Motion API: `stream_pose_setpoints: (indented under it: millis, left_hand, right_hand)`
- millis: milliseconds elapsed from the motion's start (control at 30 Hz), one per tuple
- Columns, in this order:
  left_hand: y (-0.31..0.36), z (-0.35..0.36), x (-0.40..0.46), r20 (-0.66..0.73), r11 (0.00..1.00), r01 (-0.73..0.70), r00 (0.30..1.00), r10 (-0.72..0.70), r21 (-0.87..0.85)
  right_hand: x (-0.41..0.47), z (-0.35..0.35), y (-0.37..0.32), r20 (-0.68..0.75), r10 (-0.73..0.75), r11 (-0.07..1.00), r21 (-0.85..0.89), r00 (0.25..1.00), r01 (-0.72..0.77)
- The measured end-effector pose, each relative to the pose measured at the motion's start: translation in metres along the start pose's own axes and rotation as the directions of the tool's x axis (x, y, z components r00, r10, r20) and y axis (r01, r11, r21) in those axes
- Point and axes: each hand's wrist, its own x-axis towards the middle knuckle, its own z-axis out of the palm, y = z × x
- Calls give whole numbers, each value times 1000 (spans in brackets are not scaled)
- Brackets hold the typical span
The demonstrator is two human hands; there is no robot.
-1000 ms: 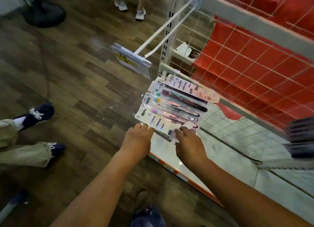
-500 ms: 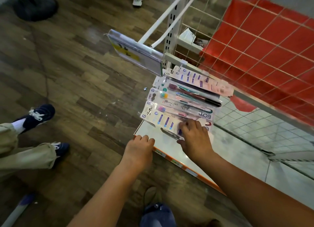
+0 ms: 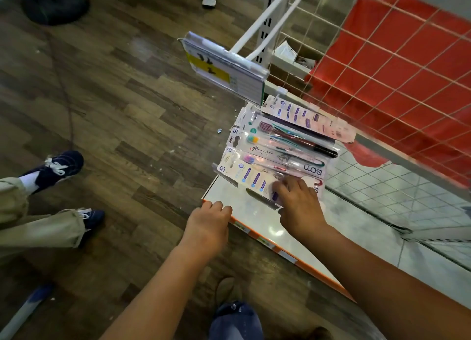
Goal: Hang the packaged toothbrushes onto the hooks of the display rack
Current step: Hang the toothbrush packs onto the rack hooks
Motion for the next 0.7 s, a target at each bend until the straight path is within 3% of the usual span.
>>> stream_pose_setpoints:
  millis: [300, 467, 533, 567, 633, 700]
  left_hand:
    - [-1, -7, -5, -21, 999, 7, 1000, -8, -32]
    - [3, -13, -7, -59, 953, 15, 998, -35, -302]
    - [7, -18, -8, -46, 834, 71, 992, -114, -547]
    - [10, -22, -8, -13, 722, 101, 988, -151, -685]
    - [16, -27, -8, 57, 428, 130, 982, -179, -895]
    - [21, -31, -8, 73, 180, 104, 983, -169, -978]
  right_hand:
    - [-2, -12, 2, -9, 34, 999, 20, 999, -34]
    - [-12, -26, 4, -56, 69, 992, 109, 996, -63]
    - [-18, -33, 1, -65, 78, 967, 246, 995, -59]
    - [-21, -37, -3, -59, 95, 922, 382, 994, -66]
    - [-28, -48, -11, 1, 123, 713, 695, 992, -89]
    - [-32, -58, -19, 118, 77, 501, 854, 990, -141]
